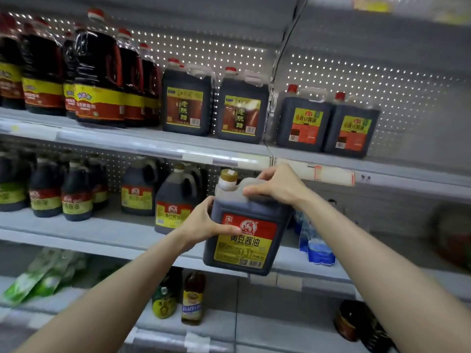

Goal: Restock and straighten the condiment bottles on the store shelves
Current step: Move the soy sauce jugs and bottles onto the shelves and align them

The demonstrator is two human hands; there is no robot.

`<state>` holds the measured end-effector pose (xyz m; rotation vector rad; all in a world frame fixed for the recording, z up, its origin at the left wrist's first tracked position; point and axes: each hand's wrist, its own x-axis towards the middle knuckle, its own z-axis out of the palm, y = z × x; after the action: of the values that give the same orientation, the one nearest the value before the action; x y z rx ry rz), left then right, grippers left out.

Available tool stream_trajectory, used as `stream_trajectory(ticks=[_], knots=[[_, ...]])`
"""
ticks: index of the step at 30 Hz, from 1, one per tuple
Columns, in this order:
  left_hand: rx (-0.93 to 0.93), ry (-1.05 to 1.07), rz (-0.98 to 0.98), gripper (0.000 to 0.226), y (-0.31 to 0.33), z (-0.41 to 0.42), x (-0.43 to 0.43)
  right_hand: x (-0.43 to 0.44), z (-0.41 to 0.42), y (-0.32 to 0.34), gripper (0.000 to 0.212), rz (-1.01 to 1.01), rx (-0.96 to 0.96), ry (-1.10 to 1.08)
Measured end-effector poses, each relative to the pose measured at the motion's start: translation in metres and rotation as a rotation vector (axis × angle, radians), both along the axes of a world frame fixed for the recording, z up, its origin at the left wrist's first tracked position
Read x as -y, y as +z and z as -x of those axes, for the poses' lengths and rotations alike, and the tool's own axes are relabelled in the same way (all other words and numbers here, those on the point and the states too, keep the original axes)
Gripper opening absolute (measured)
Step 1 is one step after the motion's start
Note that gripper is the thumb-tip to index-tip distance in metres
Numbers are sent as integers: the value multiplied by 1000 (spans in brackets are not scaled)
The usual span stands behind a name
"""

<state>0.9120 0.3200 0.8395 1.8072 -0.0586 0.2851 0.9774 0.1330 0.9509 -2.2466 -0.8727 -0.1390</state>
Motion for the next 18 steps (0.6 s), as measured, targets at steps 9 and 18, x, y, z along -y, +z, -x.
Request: stream_trajectory(ticks=[9,18], knots=[[-46,22,35,75,-56,-72,-50,-54,-69,-66,27,14,-28,-66],[-90,-7,98,65,-81,-121,-86,-98,-121,-92,39,60,-42,-151]])
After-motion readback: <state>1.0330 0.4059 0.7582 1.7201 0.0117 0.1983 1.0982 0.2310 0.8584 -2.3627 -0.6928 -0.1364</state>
